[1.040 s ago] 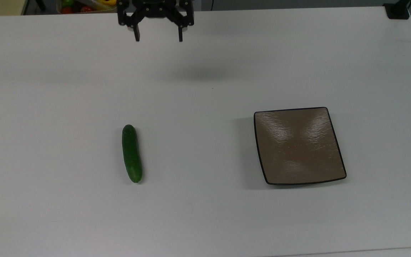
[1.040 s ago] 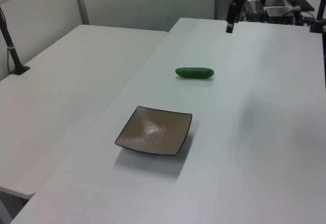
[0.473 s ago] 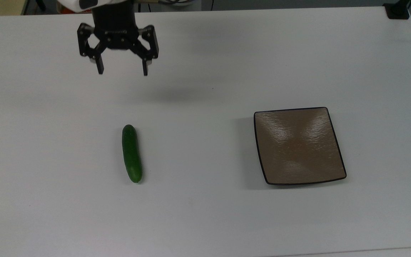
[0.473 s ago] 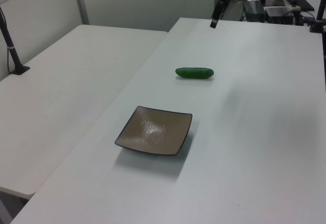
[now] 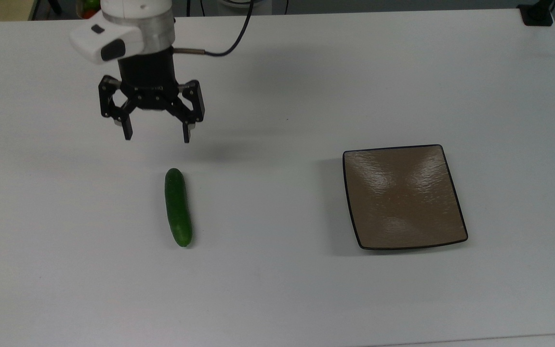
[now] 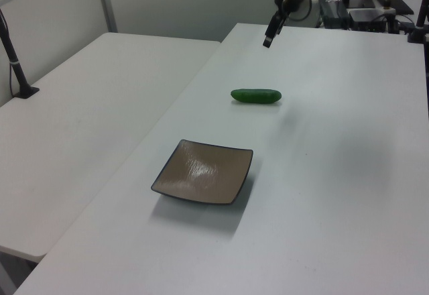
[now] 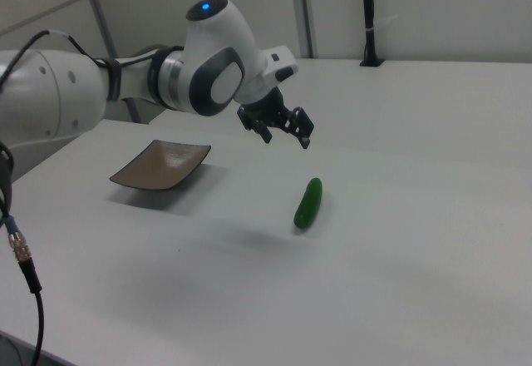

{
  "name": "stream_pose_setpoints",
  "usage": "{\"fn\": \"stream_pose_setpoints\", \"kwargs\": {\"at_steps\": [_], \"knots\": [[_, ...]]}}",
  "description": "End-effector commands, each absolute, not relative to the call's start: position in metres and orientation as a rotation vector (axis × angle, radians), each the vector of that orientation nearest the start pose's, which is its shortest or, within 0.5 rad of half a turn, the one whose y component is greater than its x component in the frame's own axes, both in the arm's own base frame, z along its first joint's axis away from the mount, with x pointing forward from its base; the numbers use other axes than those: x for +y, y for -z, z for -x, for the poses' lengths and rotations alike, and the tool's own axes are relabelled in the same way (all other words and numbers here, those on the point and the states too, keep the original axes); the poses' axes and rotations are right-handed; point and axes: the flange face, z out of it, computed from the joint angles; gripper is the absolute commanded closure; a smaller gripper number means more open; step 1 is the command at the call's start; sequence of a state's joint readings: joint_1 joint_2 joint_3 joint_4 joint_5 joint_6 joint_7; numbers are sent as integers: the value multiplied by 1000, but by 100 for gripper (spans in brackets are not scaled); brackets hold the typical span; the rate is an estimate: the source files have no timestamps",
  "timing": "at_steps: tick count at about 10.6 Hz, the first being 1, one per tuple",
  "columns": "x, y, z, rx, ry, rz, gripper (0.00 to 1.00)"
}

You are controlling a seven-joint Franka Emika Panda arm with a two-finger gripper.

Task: Cucumber placed on a ceramic plate
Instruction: 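Move the open gripper over the green cucumber and lower it, then close the gripper around the cucumber's end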

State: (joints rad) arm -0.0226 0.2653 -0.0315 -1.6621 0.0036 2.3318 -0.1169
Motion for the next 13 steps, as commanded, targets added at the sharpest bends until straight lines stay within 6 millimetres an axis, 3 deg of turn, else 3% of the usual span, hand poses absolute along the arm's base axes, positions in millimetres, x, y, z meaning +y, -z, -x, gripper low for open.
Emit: {"fn": "stream_pose_setpoints", "kwargs": {"at_steps": [1,7,13], "knots": [[-37,-457,-692,-138,647,3110,0],[-34,-373,-712,-172,624,3136,0],[-34,-328,-719,-222,588,3170,0]]}}
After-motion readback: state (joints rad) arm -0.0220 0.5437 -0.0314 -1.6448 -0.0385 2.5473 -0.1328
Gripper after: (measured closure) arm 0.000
